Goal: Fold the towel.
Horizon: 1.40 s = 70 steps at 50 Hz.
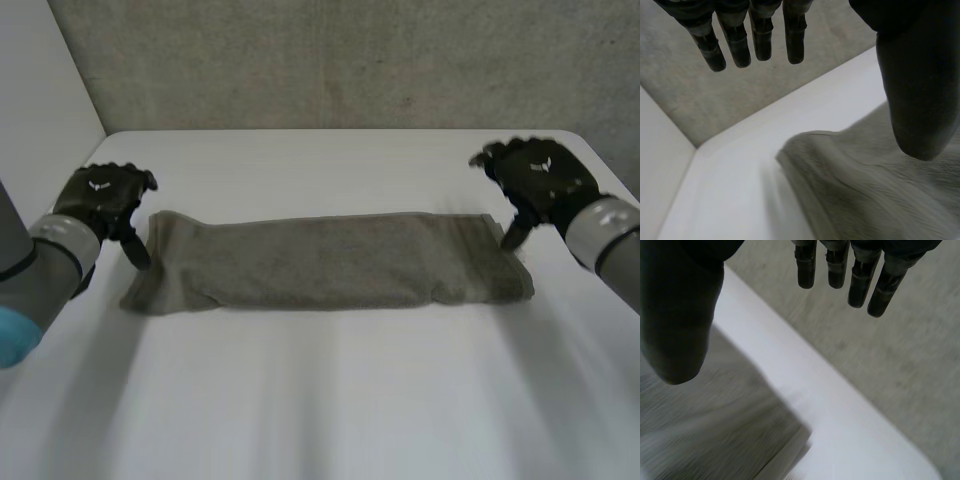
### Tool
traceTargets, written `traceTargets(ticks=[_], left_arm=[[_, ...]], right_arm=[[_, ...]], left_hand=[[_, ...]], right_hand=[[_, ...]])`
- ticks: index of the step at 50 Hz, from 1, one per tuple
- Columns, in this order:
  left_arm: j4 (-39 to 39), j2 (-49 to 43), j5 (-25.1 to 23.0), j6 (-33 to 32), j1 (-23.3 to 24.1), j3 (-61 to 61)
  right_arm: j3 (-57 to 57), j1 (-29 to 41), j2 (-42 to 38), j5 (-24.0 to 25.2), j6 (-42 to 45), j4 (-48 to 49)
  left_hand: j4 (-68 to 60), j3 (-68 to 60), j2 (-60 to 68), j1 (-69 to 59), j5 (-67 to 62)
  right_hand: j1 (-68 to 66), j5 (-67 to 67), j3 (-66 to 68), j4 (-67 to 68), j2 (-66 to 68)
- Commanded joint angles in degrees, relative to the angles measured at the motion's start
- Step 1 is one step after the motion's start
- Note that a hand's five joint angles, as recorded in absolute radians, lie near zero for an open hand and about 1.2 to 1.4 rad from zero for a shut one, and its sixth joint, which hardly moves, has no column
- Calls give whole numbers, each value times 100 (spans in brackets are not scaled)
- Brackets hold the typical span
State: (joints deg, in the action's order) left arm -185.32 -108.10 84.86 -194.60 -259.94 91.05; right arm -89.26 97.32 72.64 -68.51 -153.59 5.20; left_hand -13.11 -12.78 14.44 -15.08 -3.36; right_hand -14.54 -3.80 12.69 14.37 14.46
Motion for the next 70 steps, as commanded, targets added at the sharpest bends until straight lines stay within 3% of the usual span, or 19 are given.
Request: traceTargets(ticks=[1,6,21,24,26,27,28,30,39,49,55,60,63,65,68,70], left_arm=[[-285,254,-321,256,-13,606],[-426,272,-409,431,-22,695],[-452,307,-576,784,-31,792],[-452,307,-576,784,-40,800],[-452,307,-576,792,-40,800],[-452,307,-576,792,-40,800],[-452,307,-576,792,-40,800],[-452,307,-576,792,-31,800],[-452,307,-567,792,-40,800],[-452,360,-567,792,-48,853],[-452,439,-567,792,-84,880],[-452,448,-567,792,-75,888],[-452,448,-567,792,-75,888],[-452,448,-567,792,-66,888],[-452,448,-567,792,-66,897],[-452,448,-567,792,-66,888]], right_arm=[[-681,-311,49,172,49,-63],[-848,-565,-442,540,233,51],[-593,-750,-1418,523,682,666],[-522,-750,-1498,506,690,763],[-461,-750,-1559,514,690,825],[-461,-750,-1560,514,690,825],[-435,-759,-1568,514,699,868],[-417,-768,-1568,514,699,912],[-347,-1146,-1542,497,743,939],[-154,-2269,-1218,479,1884,772],[75,-2358,-927,470,2105,667],[277,-2033,-531,470,2079,623],[409,-1444,-320,409,2079,631],[558,-658,-242,190,2096,658],[664,-205,-259,40,2105,675],[857,713,-381,-153,2123,702]], left_hand=[[311,278,-136,201,28],[311,278,-153,217,45],[311,278,-221,285,112],[311,278,-221,285,112],[311,278,-221,285,112],[311,278,-221,285,112],[311,278,-221,285,112],[311,278,-221,285,112],[311,278,-204,268,96],[311,278,-204,268,95],[311,278,-204,268,95],[311,278,-204,268,95],[311,278,-204,268,95],[311,278,-204,268,95],[311,278,-204,268,95],[311,278,-204,268,95]], right_hand=[[-143,-217,-269,-437,151],[-546,-620,-269,-437,554],[-1958,-2032,-269,-437,1966],[-2784,-2858,-269,-437,2792],[-4490,-4564,-269,-437,4498],[-4499,-4573,-269,-437,4508],[-5832,-5906,-269,-437,5840],[-6539,-6613,-269,-437,6547],[-6546,-6620,-269,-437,6554],[-6546,-6620,-269,-437,6554],[-6546,-6620,-269,-437,6554],[-6546,-6620,-269,-437,6554],[-6546,-6620,-269,-437,6554],[-6546,-6620,-269,-437,6554],[-6546,-6620,-269,-437,6554],[-6546,-6620,-269,-437,6554]])
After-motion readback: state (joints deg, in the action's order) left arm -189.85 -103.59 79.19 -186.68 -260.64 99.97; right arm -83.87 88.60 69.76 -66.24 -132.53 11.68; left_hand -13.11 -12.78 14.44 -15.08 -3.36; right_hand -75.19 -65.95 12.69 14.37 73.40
